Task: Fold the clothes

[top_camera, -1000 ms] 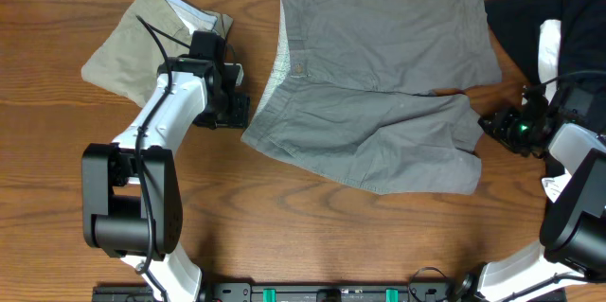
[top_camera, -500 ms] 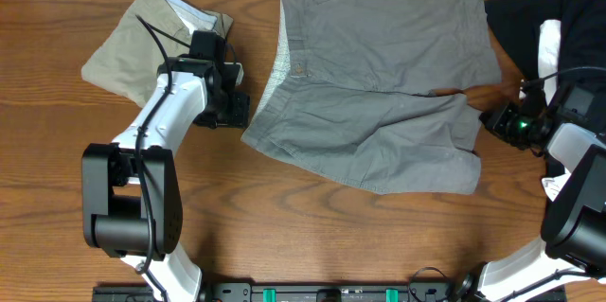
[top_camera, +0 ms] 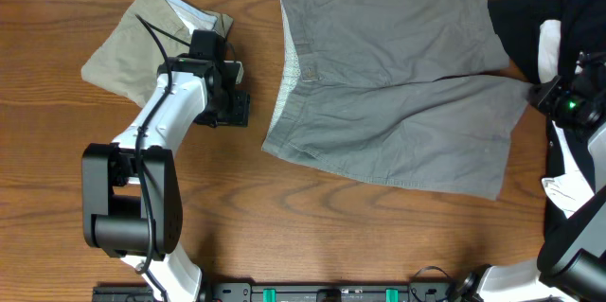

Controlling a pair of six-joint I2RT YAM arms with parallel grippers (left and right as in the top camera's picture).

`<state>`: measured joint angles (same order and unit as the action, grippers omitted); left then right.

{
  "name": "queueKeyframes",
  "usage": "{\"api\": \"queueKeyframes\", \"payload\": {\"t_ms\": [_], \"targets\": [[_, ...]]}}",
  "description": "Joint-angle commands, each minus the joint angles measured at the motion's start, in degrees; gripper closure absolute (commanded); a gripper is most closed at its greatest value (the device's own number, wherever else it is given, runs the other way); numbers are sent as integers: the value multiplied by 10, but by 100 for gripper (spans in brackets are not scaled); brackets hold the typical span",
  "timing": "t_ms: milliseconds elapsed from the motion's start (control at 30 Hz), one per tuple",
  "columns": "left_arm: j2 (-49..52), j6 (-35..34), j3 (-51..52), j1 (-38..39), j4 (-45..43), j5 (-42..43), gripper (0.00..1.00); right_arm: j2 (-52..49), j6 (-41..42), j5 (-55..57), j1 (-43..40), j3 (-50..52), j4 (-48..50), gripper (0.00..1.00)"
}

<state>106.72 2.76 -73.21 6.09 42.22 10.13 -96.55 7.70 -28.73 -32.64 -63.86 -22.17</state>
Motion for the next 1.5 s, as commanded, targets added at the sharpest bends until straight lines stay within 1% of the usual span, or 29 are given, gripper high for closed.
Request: {"api": "queueKeyframes", "payload": {"t_ms": [0, 33, 100, 233, 367, 533, 600, 700, 733, 833, 933, 1000, 1100, 1267, 1367, 1400, 1433, 1467], "targets": [[-13, -5, -13, -3, 1, -1, 39, -16, -9, 48, 4, -1, 6, 67], [-13, -5, -13, -3, 1, -1, 39, -16, -9, 62, 3, -1, 6, 56], [-13, -5, -13, -3, 3, -1, 39, -16, -9, 63, -3, -1, 0, 47], [-17, -5, -13, -3, 9, -1, 39, -13, -9, 13, -17, -1, -45, 42], [-37, -17, -14, -3, 11, -1, 39, -13, -25, -43, -21, -1, -130, 41], [-81, -27, -15, -3, 5, -1, 39, -12, -85, -49, -12, -1, -274, 43], [-92, -27, -15, -3, -6, -1, 39, -12, -91, -17, -11, -1, -326, 42], [-92, -41, -14, -3, -19, -1, 38, -12, -78, 87, -12, -1, -396, 40], [-90, -44, -14, -3, -19, -1, 29, -12, -67, 107, -11, 0, -410, 40], [-82, -44, -13, -3, -17, 32, 28, -12, -60, 114, -11, 3, -435, 40], [-78, -44, -12, -3, -16, 69, 27, -12, -48, 123, -11, 14, -436, 39], [-78, -44, -11, -3, -14, 76, 24, -12, -47, 132, -11, 29, -428, 38], [-78, -44, -10, -3, -9, 77, 22, -12, -34, 130, -11, 58, -411, 39], [-78, -44, 7, -3, -3, 94, 21, -12, -34, 96, -10, 102, -365, 39], [-78, -44, 10, -3, 4, 94, 22, -12, -21, 85, -10, 117, -348, 43], [-78, -44, 10, -3, 7, 94, 21, -12, -19, 91, -10, 119, -348, 46], [-78, -44, 10, -3, 10, 94, 22, -12, -15, 106, -10, 120, -348, 53], [-78, -44, 10, -3, 15, 94, 22, -12, -9, 130, -10, 120, -351, 64]]}}
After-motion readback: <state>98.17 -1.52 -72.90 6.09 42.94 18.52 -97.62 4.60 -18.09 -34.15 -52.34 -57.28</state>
